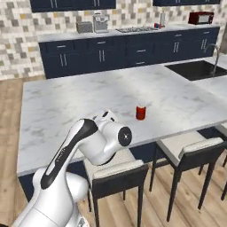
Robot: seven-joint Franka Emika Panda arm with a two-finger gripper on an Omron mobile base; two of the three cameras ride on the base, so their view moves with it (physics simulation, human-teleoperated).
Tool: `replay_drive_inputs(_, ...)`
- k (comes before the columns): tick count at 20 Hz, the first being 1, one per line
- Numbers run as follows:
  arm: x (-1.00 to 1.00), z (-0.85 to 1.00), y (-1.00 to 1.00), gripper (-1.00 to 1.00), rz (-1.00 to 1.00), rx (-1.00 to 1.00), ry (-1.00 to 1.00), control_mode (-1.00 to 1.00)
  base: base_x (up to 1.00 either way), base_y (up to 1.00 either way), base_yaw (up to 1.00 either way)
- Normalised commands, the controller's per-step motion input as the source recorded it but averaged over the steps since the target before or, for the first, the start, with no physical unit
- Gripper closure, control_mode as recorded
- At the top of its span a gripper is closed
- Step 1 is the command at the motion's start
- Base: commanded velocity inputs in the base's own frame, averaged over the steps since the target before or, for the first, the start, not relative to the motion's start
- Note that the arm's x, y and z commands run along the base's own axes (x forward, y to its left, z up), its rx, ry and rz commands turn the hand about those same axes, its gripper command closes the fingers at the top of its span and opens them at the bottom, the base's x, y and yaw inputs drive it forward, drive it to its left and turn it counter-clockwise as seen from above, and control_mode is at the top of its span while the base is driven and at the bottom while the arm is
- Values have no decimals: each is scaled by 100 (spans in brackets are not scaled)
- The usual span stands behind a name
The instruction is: Four empty soda cans are scattered around the kitchen. Gather all the cans and cluster them next to the stove for recycling.
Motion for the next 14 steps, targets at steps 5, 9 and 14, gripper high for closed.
replay_drive_inputs(5,0,0,0,-100,0,0,0,100,-5,-30,43)
replay_drive_inputs(9,0,0,0,-100,0,0,0,100,-22,-36,42)
replay_drive_inputs(14,0,0,0,-100,0,0,0,100,-25,-39,41)
